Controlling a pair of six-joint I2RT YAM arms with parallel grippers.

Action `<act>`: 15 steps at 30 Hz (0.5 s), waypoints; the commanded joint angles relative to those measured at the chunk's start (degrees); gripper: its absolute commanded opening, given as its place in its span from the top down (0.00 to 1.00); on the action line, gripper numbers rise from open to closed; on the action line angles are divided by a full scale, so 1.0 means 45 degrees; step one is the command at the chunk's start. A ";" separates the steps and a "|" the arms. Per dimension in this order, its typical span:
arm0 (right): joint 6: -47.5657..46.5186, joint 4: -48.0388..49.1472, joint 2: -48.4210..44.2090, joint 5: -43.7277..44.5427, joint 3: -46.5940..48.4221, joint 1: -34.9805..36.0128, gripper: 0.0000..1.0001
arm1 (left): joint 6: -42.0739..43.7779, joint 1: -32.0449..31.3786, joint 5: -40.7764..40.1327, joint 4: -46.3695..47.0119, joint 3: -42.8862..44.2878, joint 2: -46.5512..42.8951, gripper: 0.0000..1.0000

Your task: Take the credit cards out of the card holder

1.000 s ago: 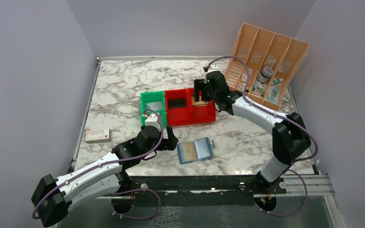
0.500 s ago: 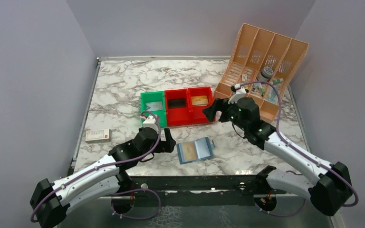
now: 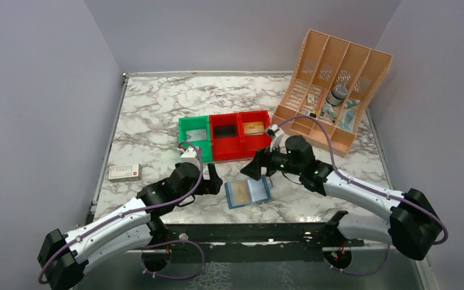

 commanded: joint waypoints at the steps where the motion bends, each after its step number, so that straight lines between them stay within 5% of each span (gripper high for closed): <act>1: -0.0660 -0.1497 0.0486 0.3194 0.0729 0.1778 0.22 | -0.0038 0.0076 -0.0335 0.0066 0.0137 0.0027 0.01; 6: 0.0053 -0.3752 0.1807 0.6783 0.1824 0.3213 0.25 | -0.0217 0.0078 -0.0453 -0.0015 0.0145 -0.0039 0.01; 15: 0.0780 -0.4025 0.3233 0.8019 0.2614 0.5035 0.33 | -0.0417 0.0068 -0.0683 -0.0088 0.0199 -0.0382 0.01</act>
